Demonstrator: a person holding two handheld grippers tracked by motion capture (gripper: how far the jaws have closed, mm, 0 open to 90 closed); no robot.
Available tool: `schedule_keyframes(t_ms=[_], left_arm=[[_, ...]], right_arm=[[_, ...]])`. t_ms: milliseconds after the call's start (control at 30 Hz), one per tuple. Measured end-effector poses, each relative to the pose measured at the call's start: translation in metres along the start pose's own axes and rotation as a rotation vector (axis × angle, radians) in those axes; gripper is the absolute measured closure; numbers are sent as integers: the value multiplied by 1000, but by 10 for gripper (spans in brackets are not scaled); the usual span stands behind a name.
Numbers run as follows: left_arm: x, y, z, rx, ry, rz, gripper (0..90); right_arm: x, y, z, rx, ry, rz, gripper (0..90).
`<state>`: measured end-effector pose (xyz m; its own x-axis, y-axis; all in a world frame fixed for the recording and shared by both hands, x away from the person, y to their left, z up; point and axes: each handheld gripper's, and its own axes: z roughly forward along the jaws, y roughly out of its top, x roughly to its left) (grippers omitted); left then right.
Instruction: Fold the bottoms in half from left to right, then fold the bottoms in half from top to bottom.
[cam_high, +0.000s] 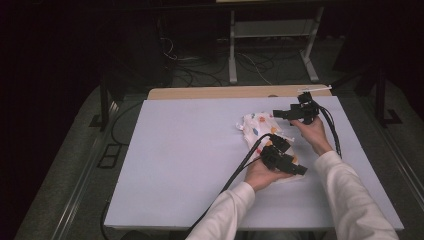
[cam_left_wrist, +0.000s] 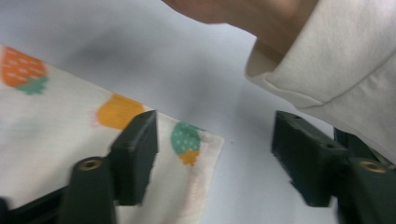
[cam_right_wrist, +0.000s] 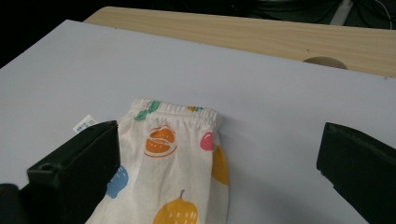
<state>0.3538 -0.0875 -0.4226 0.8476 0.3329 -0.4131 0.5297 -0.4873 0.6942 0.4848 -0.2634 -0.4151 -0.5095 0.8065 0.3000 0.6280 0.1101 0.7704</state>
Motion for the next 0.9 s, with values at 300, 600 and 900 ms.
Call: schedule_keyframes(t_ms=[300,600,900], left_arm=[[8,3,-28,-47,43,19,18],[24,-2,-47,-77,126,12,0],[40,-3,-61,-93,173,21,0]], right_arm=[[6,1,-6,-10,-7,-10,0],[8,-4,-6,-7,4,-14,0],[6,-8,-8,-11,21,-14,0]])
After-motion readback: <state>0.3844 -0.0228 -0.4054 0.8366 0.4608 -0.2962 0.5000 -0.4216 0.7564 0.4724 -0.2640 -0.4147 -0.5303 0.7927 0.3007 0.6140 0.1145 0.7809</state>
